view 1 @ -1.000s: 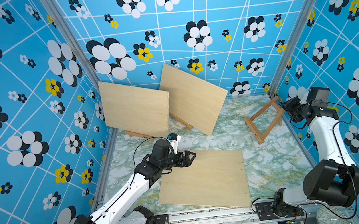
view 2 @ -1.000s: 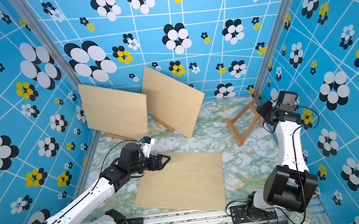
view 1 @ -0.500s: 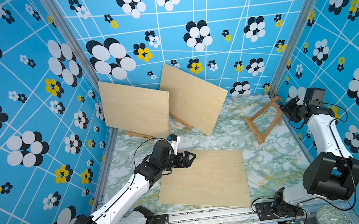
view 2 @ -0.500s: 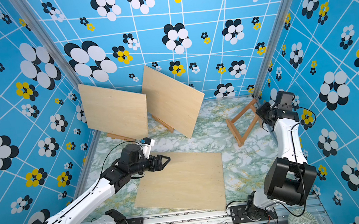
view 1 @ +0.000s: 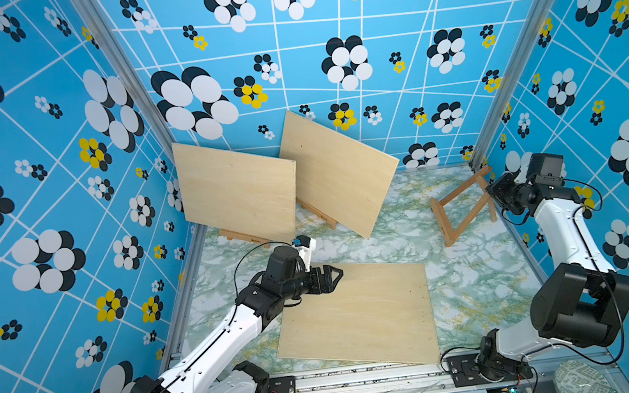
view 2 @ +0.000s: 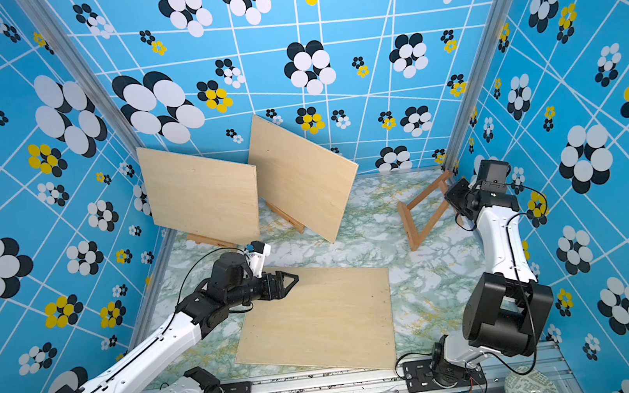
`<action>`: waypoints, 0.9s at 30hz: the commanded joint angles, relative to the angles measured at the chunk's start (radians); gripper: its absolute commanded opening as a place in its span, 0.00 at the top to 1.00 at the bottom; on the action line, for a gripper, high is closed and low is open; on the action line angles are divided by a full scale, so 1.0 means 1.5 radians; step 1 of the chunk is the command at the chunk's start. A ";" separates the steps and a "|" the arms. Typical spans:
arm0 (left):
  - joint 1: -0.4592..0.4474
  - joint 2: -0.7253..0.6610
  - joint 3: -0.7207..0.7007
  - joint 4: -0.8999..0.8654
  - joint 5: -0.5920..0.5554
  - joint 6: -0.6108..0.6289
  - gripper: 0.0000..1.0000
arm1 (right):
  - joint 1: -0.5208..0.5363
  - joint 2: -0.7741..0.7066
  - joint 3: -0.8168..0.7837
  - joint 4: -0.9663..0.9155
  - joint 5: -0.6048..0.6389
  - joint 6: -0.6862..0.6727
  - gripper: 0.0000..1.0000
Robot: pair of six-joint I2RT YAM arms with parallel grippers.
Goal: Assemble the easel
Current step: Move the easel to the center of the board.
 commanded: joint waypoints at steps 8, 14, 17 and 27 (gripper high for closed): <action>0.008 -0.012 -0.008 -0.002 0.002 -0.004 0.12 | 0.029 0.023 0.033 -0.012 -0.001 -0.036 0.76; 0.010 -0.012 -0.010 0.000 0.004 -0.006 0.13 | 0.039 0.025 0.038 -0.027 0.019 -0.061 0.79; 0.011 -0.012 -0.009 0.003 0.007 -0.007 0.13 | 0.041 0.020 0.043 -0.039 0.045 -0.070 0.74; 0.013 -0.007 -0.005 0.010 0.012 -0.009 0.12 | 0.046 0.028 0.065 -0.055 0.067 -0.087 0.73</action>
